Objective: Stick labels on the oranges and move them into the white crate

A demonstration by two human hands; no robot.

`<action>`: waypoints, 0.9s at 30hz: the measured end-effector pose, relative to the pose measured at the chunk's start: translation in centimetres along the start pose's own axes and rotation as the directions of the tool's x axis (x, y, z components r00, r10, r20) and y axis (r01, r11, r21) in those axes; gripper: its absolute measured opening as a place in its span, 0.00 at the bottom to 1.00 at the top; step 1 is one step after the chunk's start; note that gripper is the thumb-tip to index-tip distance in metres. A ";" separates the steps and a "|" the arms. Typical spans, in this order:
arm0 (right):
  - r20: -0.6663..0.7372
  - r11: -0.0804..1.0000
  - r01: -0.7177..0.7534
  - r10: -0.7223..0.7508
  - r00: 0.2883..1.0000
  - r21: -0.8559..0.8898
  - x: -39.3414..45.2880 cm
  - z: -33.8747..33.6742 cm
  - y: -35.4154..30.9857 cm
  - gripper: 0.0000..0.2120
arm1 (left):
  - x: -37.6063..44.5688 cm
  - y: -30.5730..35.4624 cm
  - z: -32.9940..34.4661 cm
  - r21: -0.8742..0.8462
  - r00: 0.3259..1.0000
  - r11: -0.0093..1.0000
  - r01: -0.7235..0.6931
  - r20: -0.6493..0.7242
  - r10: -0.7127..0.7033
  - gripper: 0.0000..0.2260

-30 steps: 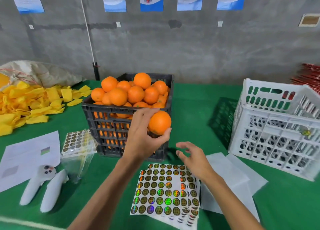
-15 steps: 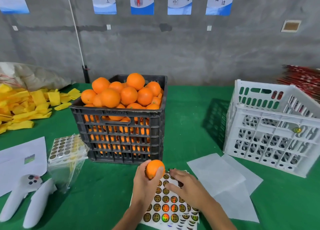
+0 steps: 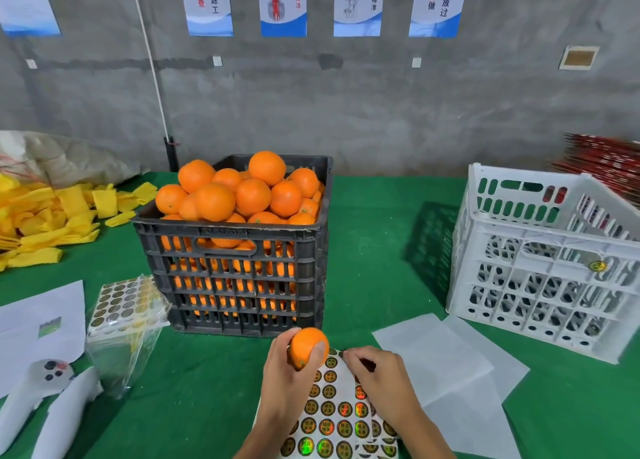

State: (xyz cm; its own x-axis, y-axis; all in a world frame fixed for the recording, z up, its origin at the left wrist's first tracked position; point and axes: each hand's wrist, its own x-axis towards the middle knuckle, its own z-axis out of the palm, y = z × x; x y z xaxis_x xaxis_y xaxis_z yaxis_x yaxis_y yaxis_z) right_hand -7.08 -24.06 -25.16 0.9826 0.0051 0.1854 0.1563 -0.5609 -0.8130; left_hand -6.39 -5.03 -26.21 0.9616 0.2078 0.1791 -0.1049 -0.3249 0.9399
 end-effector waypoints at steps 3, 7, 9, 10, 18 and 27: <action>-0.152 0.972 -0.083 0.118 0.981 0.218 0.1 0.0 -0.8 0.05 | -0.3 -0.2 0.0 0.035 0.993 0.992 -0.118 0.018 0.118 0.20; -0.252 0.906 0.006 0.112 0.961 0.424 0.1 -0.3 -2.6 0.03 | -0.6 -0.1 0.1 0.224 0.915 0.888 -0.402 0.079 0.395 0.28; -0.202 0.896 0.031 0.066 0.977 0.443 -0.1 -0.3 -3.2 0.03 | -0.6 0.2 0.3 0.321 0.865 0.807 -0.495 0.100 0.491 0.29; -0.171 0.895 0.028 0.054 0.984 0.446 -0.1 -0.3 -3.3 0.02 | -0.7 0.5 0.4 0.344 0.852 0.785 -0.515 0.106 0.513 0.29; -0.065 0.974 0.108 -0.097 0.993 0.198 -0.7 0.2 -3.3 0.19 | -1.5 1.7 -0.4 0.398 0.881 0.795 -0.458 0.086 0.464 0.29; 0.032 0.989 0.107 -0.104 0.994 -0.100 -0.8 2.5 -4.5 0.38 | -1.4 1.3 -0.3 0.565 0.859 0.692 -0.449 0.059 0.509 0.35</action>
State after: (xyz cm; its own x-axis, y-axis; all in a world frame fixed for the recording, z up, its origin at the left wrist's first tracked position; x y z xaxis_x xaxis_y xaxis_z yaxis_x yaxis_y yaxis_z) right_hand -8.29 -19.52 -23.03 0.9638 0.0900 0.2510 0.2494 -0.6371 -0.7293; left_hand -7.91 -5.43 -25.14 0.7873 -0.0419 0.6151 -0.3614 -0.8396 0.4054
